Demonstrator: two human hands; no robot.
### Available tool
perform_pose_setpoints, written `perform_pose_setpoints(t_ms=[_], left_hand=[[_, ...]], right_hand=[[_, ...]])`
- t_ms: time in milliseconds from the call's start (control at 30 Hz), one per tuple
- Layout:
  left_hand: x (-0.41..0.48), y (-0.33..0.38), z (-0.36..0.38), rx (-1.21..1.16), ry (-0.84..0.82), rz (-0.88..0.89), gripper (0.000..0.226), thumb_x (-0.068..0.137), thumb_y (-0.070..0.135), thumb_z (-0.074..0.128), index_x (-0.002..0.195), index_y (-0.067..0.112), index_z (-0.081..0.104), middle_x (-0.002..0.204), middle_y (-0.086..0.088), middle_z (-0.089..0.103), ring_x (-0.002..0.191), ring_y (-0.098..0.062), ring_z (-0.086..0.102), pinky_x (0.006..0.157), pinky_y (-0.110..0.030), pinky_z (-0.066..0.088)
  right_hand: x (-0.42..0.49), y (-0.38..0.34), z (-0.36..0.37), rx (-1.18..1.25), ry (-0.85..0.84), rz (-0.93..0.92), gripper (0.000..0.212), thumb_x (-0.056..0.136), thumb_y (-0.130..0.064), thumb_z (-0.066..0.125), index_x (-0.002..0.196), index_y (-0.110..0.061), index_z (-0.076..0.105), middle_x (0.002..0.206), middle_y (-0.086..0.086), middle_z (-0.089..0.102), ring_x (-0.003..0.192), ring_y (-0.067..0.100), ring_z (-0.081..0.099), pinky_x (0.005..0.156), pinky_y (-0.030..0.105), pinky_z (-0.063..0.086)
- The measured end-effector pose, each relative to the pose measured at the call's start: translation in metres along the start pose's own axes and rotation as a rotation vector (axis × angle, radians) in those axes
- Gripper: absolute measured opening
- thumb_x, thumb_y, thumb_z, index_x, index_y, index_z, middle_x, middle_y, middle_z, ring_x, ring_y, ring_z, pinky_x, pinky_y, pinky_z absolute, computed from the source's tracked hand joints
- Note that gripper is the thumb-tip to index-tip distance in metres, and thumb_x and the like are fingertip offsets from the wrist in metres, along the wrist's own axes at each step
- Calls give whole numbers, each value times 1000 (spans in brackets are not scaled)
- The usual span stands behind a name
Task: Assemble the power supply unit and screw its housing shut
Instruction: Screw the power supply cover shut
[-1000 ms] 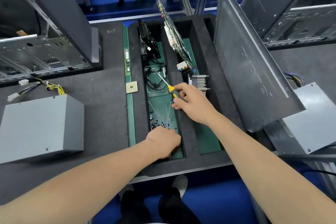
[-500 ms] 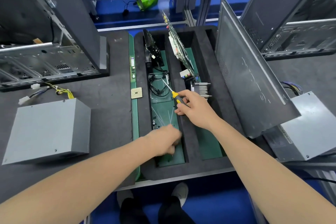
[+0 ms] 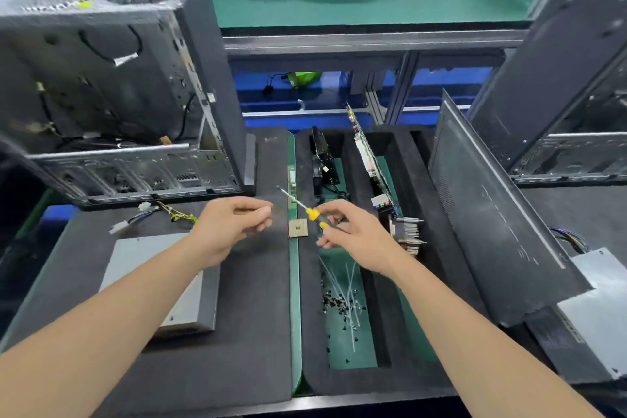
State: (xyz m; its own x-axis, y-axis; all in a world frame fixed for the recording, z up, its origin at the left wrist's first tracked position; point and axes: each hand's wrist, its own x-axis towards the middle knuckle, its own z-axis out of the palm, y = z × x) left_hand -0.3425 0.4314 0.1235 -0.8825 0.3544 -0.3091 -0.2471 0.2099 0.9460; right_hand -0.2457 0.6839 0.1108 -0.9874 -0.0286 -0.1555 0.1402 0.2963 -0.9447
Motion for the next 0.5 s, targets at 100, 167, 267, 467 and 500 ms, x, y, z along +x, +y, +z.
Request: perform_pose_setpoints(t_ms=[100,167,267,467,500], left_hand=[[-5,4,-23,-158,14,-26,10,98,8,68,105,5,74,86,-9,74,77,-17,62,77,-26,53],[-6,3,-32,-191,23,-16,9,100,9,65,101,4,73,85,-6,73,77,-17,62,79,-28,52],[-11,4,-50,-171,28,17,13,100,7,64,102,-3,72,85,-9,73,77,-19,65,74,-24,58],[-17,3,-75,-106,9,20,15,96,11,72,104,-2,74,87,-13,76,74,-16,70,73,-24,60],[-17,2,-78,-96,8,21,15,95,11,73,104,-1,75,87,-13,76,74,-15,71,73,-24,60]], right_hand=[[6,-14,13,-37,-39,3,31,100,-1,61,123,-21,66,106,-5,59,92,27,77,90,43,62],[8,-20,17,-89,-61,-9,31,98,-3,61,119,-25,67,101,-20,63,92,25,77,93,47,60],[13,-34,30,-166,-66,-25,35,95,-3,62,114,-32,69,111,-11,66,91,21,77,94,47,60],[19,-52,52,-332,-73,-57,35,96,-11,65,117,-40,67,117,-1,65,102,16,71,101,44,54],[19,-54,54,-343,-69,-57,35,96,-12,65,117,-39,67,117,-2,65,101,15,72,101,44,53]])
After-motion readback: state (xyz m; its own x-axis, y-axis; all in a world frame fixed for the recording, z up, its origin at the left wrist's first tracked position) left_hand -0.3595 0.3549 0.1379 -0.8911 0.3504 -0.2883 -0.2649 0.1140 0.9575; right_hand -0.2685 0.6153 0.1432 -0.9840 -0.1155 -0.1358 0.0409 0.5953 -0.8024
